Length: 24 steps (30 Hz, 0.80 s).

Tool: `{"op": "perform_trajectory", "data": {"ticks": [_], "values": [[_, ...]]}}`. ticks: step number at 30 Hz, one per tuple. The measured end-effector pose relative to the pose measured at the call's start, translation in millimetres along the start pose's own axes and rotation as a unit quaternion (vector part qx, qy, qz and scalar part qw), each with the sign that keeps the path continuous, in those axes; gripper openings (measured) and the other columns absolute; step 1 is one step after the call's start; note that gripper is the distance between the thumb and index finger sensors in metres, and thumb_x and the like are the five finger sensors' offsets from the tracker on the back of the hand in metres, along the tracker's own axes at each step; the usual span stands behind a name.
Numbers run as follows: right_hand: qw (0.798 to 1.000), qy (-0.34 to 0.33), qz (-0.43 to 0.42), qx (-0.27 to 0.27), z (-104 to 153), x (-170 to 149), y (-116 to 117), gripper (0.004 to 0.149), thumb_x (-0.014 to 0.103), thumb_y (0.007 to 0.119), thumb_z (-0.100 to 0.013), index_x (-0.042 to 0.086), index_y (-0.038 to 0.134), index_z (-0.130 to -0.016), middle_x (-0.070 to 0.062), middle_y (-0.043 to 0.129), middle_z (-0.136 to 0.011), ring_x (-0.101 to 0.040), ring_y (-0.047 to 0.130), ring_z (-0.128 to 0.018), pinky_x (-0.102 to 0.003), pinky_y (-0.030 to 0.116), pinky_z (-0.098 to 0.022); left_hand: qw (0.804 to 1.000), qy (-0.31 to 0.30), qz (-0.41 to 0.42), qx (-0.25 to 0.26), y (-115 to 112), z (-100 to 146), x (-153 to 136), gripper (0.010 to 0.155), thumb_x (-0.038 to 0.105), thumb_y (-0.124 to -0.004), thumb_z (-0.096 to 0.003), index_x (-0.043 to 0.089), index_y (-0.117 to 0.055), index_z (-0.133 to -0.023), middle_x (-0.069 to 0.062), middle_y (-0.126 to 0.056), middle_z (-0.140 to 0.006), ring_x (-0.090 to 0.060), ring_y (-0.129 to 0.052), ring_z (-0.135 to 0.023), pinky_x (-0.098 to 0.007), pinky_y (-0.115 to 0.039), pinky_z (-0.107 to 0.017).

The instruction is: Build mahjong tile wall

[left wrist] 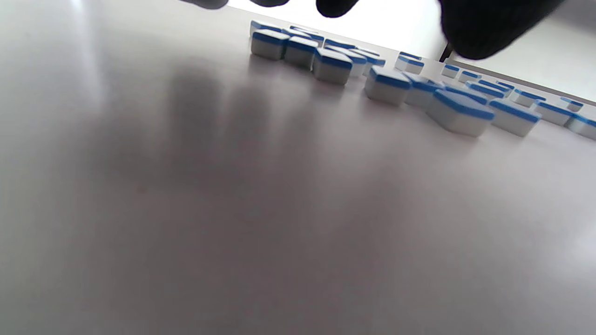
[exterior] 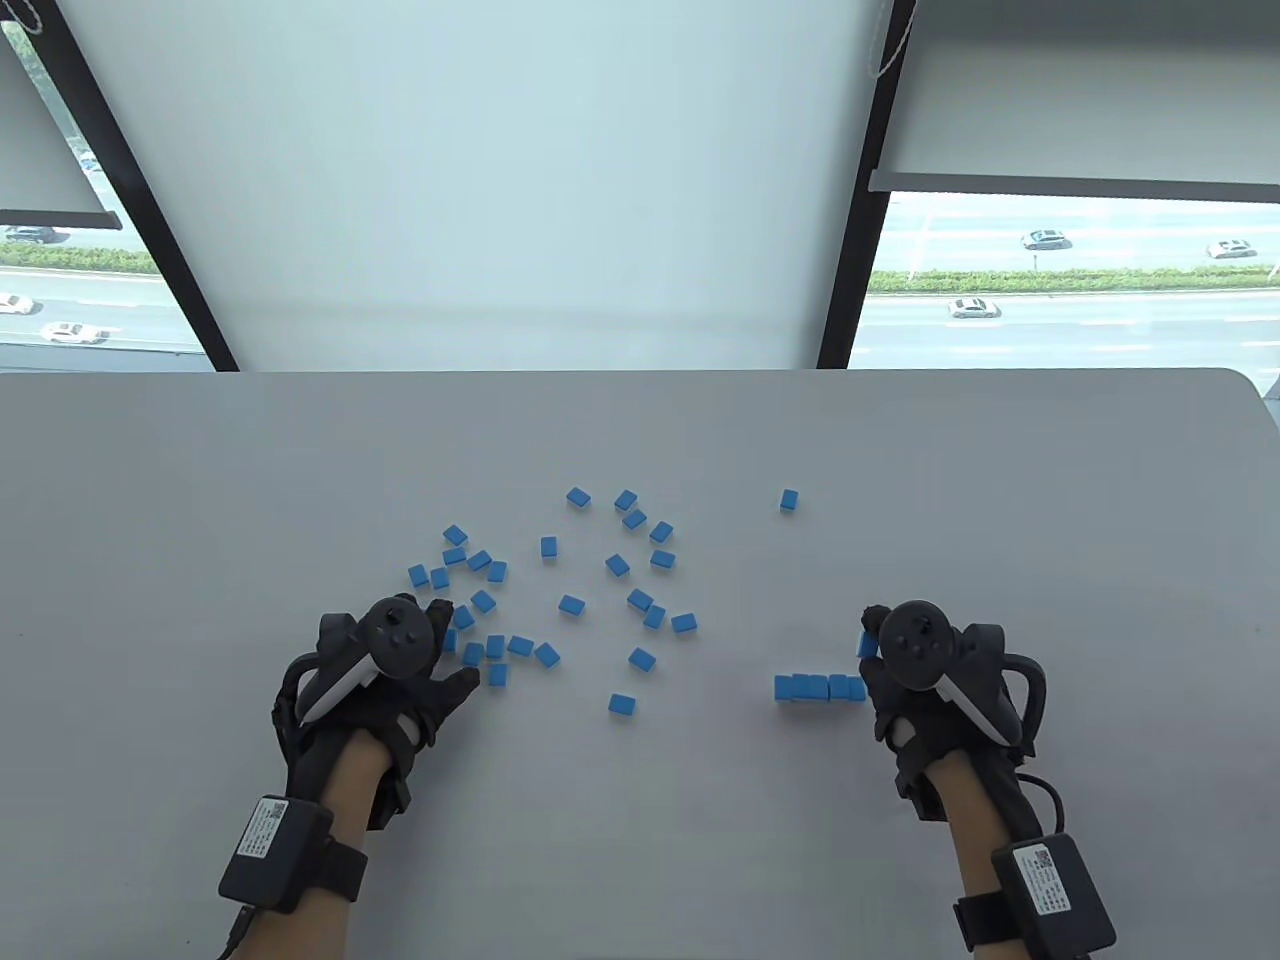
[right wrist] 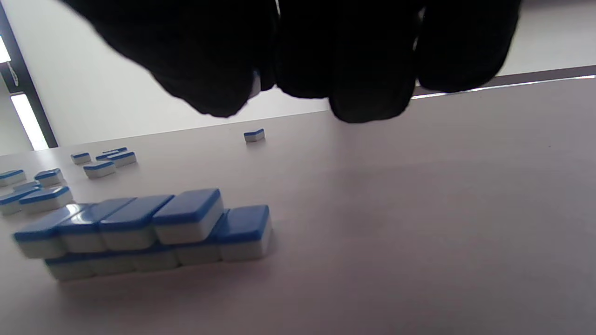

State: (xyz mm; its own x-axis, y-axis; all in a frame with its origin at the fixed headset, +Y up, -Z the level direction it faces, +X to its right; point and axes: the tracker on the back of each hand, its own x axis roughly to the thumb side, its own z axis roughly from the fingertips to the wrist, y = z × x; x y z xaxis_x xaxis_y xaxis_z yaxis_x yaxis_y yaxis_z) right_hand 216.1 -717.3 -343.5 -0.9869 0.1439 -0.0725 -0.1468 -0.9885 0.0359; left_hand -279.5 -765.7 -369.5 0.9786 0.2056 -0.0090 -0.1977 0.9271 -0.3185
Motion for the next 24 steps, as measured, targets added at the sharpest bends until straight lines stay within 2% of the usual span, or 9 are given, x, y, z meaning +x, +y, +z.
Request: {"op": "perform_trajectory", "data": {"ticks": [3, 10, 24], "values": [[0.999, 0.004, 0.029, 0.034, -2, 1, 9, 0.057, 0.037, 0.090, -0.041, 0.029, 0.070, -0.094, -0.002, 0.080, -0.082, -0.029, 0.092, -0.061, -0.051, 0.077, -0.053, 1.000, -0.001, 0.001, 0.001, 0, 0, 0, 0.084, 0.068, -0.065, -0.0426, 0.033, -0.033, -0.112, -0.007, -0.026, -0.119, -0.048, -0.033, -0.107, -0.076, -0.025, -0.065], [0.997, 0.000, 0.037, 0.075, -4, 2, 18, 0.056, 0.036, 0.091, -0.041, 0.029, 0.072, -0.094, -0.002, 0.080, -0.083, -0.030, 0.091, -0.062, -0.052, 0.076, -0.054, 1.000, -0.005, 0.002, -0.007, -2, 0, 2, 0.084, 0.068, -0.064, -0.0427, 0.032, -0.032, -0.112, -0.007, -0.026, -0.119, -0.048, -0.032, -0.107, -0.076, -0.025, -0.065], [0.995, -0.004, 0.040, 0.086, -4, 6, 22, 0.056, 0.036, 0.090, -0.042, 0.031, 0.071, -0.094, -0.003, 0.079, -0.085, -0.031, 0.090, -0.065, -0.052, 0.075, -0.055, 1.000, -0.009, 0.009, -0.006, -2, 1, 3, 0.085, 0.068, -0.064, -0.0427, 0.032, -0.032, -0.112, -0.007, -0.026, -0.119, -0.048, -0.032, -0.107, -0.076, -0.025, -0.065]]}}
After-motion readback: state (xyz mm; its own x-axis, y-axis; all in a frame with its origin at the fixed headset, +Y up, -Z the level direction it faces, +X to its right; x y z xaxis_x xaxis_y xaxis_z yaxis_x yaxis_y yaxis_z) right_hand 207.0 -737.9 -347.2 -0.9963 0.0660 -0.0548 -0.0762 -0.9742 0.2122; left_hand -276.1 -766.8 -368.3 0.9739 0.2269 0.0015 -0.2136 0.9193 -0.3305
